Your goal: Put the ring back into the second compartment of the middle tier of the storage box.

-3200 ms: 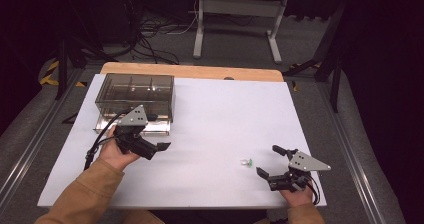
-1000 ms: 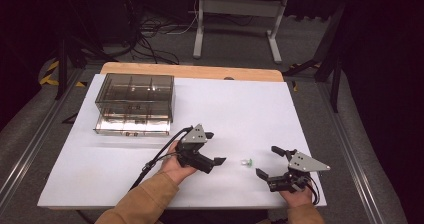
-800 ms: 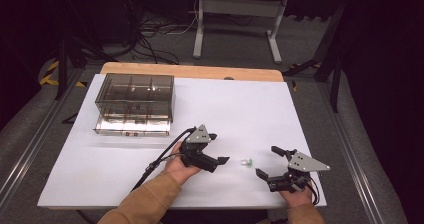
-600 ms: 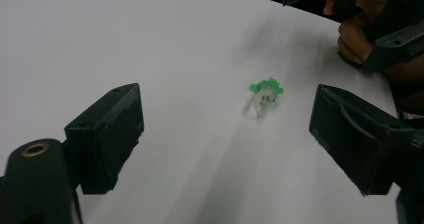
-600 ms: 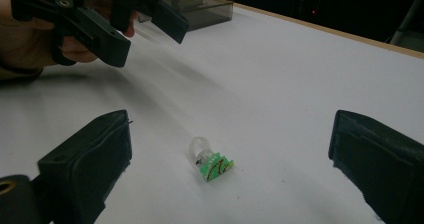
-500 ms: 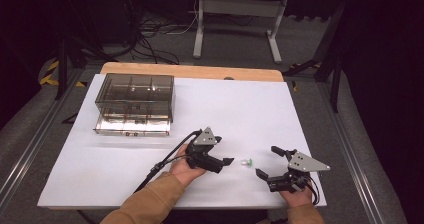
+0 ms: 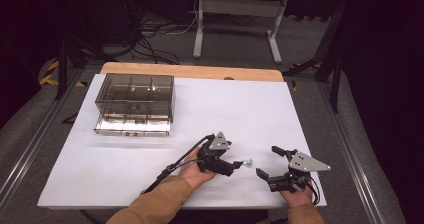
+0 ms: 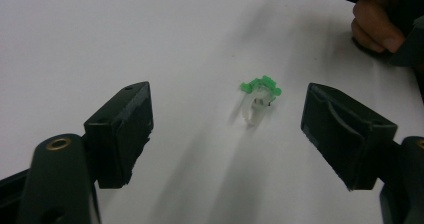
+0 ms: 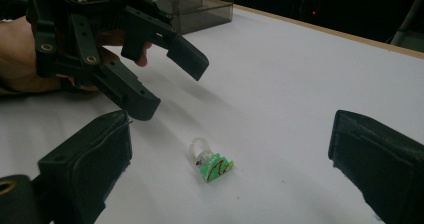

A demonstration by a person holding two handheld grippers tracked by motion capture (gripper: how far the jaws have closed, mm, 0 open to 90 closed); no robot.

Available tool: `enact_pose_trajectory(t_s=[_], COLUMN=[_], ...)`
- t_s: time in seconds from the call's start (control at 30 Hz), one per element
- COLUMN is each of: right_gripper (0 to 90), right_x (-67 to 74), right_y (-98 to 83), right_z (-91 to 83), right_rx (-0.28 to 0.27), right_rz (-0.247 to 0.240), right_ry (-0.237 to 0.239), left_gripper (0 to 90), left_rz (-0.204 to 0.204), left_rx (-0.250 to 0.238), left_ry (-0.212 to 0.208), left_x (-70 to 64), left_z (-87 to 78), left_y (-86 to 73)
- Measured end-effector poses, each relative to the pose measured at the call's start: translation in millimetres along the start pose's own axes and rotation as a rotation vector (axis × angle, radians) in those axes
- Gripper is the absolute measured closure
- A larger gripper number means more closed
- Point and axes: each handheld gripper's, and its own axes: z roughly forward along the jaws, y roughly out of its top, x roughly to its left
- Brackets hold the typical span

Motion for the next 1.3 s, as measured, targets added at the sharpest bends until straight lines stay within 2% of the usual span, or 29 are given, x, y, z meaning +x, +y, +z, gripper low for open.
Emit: enact_pose_trajectory(t_s=[0.13,0.53,0.8,1.13,1.3], right_gripper=[4.0,4.1,4.0,4.2,4.2], right_x=[-0.2,0.1,0.1,0.2,0.2], right_y=[-0.1,-0.2,-0.3,-0.3,-0.4], right_z=[-0.3,-0.2,-0.3,-0.2,0.2], right_rx=[-0.004,-0.004,-0.003,0.002,0.006], right_rz=[0.003,-0.001,0.001,-0.006,-0.011], right_ry=[0.004,0.002,0.0,-0.005,-0.005], left_gripper=[23.3,26.9,30.3,42.5,52.0], left_rz=[0.004,0.015,0.024,0.042,0.088], left_rx=[0.023,0.06,0.084,0.134,0.171], left_ry=[-0.013,-0.03,-0.027,0.002,0.013], left_x=[-2.7,-8.1,-14.3,-17.8,-22.3], left_z=[10.2,25.9,36.6,42.5,46.4], left_y=[1.9,8.3,13.0,14.5,15.1])
